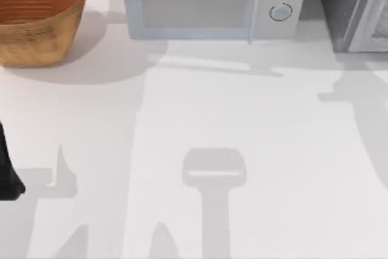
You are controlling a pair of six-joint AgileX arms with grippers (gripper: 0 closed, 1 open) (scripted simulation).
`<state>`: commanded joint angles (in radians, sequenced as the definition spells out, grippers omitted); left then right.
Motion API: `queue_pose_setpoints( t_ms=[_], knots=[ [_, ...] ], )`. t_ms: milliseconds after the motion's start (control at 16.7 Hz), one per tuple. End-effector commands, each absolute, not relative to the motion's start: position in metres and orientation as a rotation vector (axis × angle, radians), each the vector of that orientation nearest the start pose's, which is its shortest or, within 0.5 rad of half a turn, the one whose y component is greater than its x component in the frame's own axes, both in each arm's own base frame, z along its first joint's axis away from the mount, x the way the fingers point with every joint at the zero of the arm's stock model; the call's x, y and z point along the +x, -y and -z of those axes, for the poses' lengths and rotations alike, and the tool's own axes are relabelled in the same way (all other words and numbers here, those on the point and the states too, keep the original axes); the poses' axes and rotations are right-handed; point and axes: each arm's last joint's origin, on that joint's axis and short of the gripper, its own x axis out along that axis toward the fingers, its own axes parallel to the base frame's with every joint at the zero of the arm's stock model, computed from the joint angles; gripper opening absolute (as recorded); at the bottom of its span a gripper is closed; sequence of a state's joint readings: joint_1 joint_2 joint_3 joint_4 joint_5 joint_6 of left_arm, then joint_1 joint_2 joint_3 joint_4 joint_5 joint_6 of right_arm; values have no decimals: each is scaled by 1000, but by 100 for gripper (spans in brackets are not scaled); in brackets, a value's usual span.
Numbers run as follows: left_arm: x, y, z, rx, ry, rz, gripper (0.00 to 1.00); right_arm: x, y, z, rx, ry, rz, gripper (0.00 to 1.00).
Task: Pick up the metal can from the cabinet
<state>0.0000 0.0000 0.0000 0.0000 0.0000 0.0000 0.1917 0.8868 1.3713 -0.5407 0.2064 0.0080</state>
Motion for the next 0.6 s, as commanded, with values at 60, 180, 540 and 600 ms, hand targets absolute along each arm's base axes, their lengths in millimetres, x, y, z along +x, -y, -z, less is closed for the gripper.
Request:
queue_pose_setpoints(
  t_ms=[60,180,540,600],
  knots=[
    [106,1,-160,0,0,0,100,139,-22,-451,-14,-56,8,0],
    [106,1,-160,0,0,0,100,130,-17,-414,-12,-56,6,0],
    [106,1,-160,0,0,0,100,107,-6,-288,-2,-28,2,0],
    [106,1,-160,0,0,0,100,105,-5,-267,-1,-23,1,0]
  ],
)
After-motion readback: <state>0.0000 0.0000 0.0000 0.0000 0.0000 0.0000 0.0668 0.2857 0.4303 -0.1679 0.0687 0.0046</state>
